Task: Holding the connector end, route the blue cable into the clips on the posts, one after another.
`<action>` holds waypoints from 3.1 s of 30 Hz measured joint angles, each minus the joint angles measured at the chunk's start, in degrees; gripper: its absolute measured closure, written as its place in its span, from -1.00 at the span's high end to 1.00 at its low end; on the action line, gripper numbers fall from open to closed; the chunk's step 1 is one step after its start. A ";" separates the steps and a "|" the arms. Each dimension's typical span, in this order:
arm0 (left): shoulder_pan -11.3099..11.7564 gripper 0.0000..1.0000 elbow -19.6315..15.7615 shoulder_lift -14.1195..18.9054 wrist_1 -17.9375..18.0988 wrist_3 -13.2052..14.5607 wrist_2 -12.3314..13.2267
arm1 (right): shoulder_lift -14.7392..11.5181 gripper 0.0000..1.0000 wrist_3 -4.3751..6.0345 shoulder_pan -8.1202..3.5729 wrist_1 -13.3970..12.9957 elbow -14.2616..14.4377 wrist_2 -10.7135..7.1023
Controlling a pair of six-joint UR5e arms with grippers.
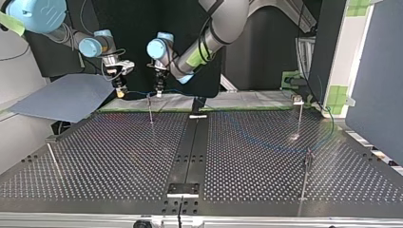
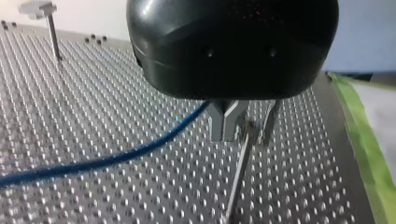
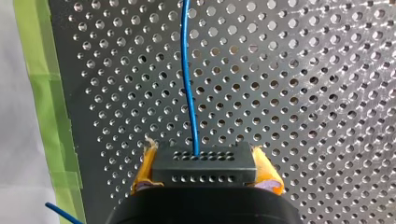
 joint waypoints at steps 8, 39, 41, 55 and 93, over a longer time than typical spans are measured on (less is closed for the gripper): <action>1.02 -1.00 1.25 -0.83 -0.40 0.00 2.64 | 0.02 -1.00 1.49 -0.49 0.49 -1.30 -0.81; 2.03 -1.00 7.41 -4.75 -3.11 -1.29 6.76 | 1.31 -1.00 3.43 -2.67 0.01 -3.13 1.13; 1.95 -1.00 7.43 -4.67 -3.12 -1.22 6.81 | 1.34 -1.00 3.71 -3.04 -0.06 -3.14 1.29; 0.73 -1.00 7.38 -1.93 -6.33 -0.70 5.16 | 1.42 -1.00 1.62 -2.59 0.47 -3.41 0.79; 0.95 -1.00 5.44 -2.97 -6.31 -1.93 3.82 | 4.34 -1.00 0.40 -2.73 -2.65 -1.04 -2.76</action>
